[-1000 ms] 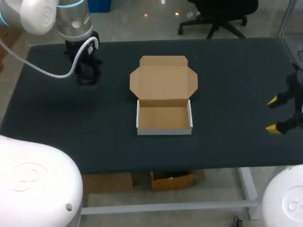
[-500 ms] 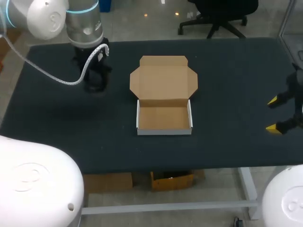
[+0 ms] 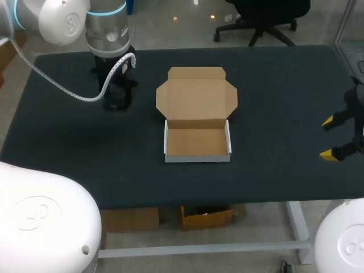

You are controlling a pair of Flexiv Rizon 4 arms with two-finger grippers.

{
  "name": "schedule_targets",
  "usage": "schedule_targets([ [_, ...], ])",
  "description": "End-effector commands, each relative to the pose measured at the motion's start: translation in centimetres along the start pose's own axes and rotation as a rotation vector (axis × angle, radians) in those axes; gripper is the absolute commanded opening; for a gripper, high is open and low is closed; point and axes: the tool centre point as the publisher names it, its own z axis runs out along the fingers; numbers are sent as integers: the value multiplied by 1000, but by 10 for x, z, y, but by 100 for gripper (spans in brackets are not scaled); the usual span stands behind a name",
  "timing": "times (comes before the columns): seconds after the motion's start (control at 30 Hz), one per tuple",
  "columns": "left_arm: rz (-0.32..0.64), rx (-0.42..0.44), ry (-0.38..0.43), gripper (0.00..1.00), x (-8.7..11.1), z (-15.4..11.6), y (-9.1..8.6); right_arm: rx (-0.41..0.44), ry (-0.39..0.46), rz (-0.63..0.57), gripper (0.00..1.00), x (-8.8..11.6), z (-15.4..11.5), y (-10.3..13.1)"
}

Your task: Assemble the packaging by folding the flat box into shape, placing the metal phone stand inside, and closing the box properly

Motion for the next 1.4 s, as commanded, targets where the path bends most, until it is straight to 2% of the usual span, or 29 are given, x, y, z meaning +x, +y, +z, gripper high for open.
schedule_targets([
  [0.03, -1, -1, -5, 0, 1, -2, 0, -2, 1, -1, 100, 0, 0, 0],
  [0.23, -54, -10, -11, 0, 2, 4, 6, -2, 1, -1, 100, 0, 0, 0],
  [0.43, -97, -2, 37, 0, 8, 7, 10, -2, 1, -1, 100, 0, 0, 0],
  [0.63, -111, 9, 51, 0, 19, 4, 13, -2, 1, -1, 100, 0, 0, 0],
  [1.1, -59, 37, 29, 0, 67, 1, 14, -2, 1, -1, 100, 0, 0, 0],
  [1.4, 0, 43, 49, 0, 100, 3, 12, -2, 1, -1, 100, 0, 0, 0],
])
